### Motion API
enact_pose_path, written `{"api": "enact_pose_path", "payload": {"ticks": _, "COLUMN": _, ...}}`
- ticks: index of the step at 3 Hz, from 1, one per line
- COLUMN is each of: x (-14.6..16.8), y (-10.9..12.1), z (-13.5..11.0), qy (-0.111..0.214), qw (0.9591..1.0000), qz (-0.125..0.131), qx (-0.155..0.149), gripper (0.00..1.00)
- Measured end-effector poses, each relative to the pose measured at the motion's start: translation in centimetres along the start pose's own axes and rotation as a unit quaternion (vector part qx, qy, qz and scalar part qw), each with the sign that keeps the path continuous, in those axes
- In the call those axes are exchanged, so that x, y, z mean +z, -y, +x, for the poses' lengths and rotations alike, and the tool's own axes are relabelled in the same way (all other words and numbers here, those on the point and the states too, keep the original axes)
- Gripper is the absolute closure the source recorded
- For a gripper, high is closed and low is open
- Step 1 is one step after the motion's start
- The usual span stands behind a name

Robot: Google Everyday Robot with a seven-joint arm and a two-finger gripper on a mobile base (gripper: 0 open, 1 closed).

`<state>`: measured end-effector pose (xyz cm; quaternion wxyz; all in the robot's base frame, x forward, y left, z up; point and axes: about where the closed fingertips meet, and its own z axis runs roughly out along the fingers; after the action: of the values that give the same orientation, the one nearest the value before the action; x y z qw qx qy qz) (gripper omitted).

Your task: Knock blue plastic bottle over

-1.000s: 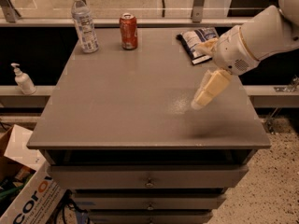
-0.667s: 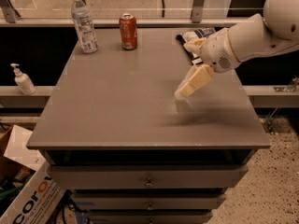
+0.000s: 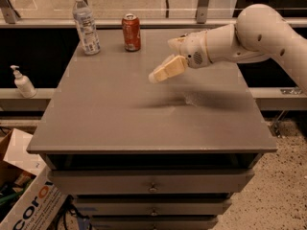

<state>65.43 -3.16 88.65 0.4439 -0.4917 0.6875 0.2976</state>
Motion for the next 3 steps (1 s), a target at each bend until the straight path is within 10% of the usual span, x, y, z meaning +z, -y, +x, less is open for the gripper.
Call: {"api": "enact_pose_path", "payload": {"ticks": 3, "x": 4.8, "y": 3.2, "z": -3.8, "qy": 0.057, "qw": 0.9981, "qz": 0.011, "qx": -0.02, "gripper": 0.0}}
